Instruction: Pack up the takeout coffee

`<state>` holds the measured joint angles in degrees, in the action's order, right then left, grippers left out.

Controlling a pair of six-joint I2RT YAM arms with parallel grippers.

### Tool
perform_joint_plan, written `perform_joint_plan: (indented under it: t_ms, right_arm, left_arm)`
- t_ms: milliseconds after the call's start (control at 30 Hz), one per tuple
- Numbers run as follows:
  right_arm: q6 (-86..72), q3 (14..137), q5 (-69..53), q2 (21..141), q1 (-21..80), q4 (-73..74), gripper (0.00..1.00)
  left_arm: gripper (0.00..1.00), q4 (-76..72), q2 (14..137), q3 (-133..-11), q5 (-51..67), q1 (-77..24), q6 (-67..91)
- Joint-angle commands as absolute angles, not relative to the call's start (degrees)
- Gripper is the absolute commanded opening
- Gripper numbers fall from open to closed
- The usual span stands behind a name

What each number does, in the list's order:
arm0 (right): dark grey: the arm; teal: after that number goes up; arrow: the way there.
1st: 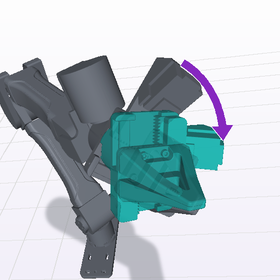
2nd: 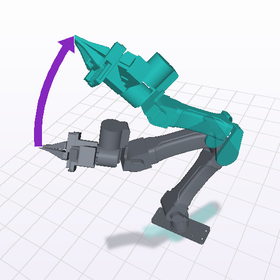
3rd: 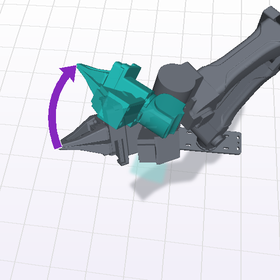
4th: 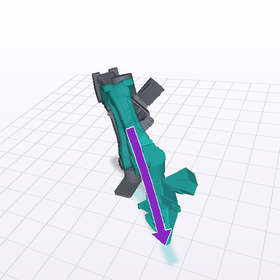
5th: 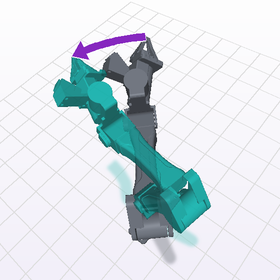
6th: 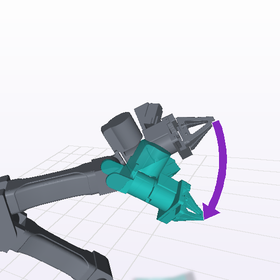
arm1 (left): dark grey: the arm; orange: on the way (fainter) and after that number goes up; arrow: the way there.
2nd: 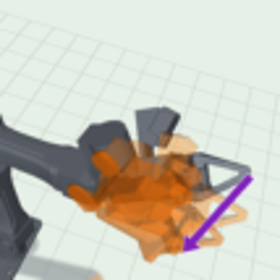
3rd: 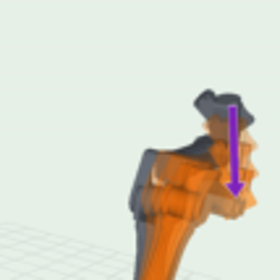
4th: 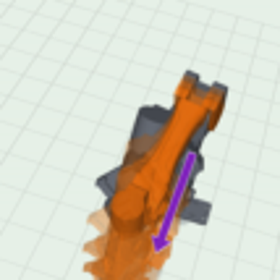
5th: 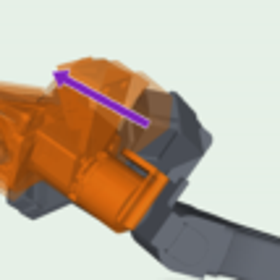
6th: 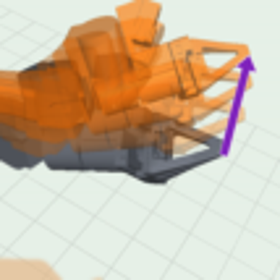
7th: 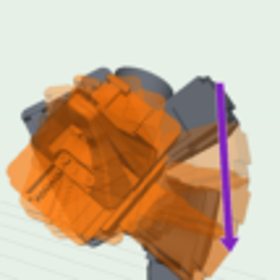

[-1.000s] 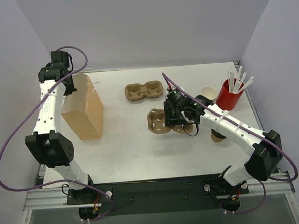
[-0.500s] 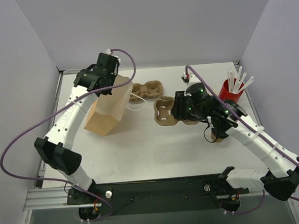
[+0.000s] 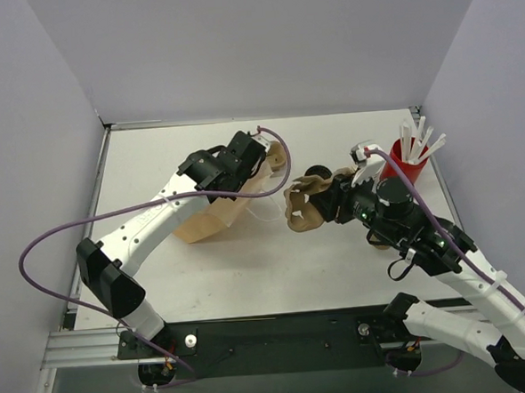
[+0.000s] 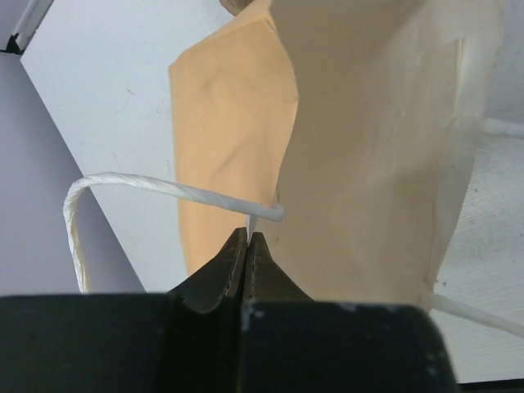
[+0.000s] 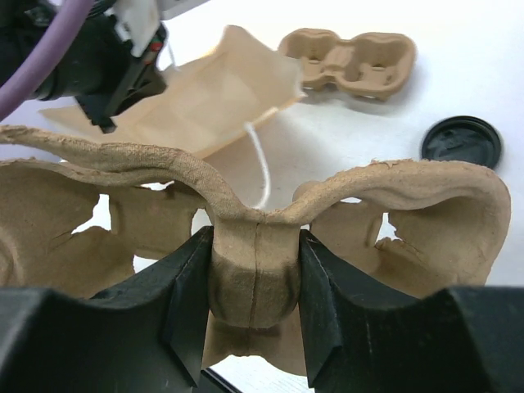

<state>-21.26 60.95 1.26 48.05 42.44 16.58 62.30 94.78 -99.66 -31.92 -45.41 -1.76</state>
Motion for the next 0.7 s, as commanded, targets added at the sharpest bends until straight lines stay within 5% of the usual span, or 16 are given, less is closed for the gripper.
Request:
perform_joint_plan:
  t_ms: [0,667]
  right_arm:
    - [-18.7,55.8,-6.8,44.9,43.9,3.0,0.36]
    - [-27.9,52.8,-29.3,51.7,47.5,-22.6,0.36]
  left_arm:
    - [0.00,57.2,89.2,-96.3,-28.8,-46.6,-0.4]
    - [0.00,52.9,78.5,-90.3,-16.3,-47.2,2.0]
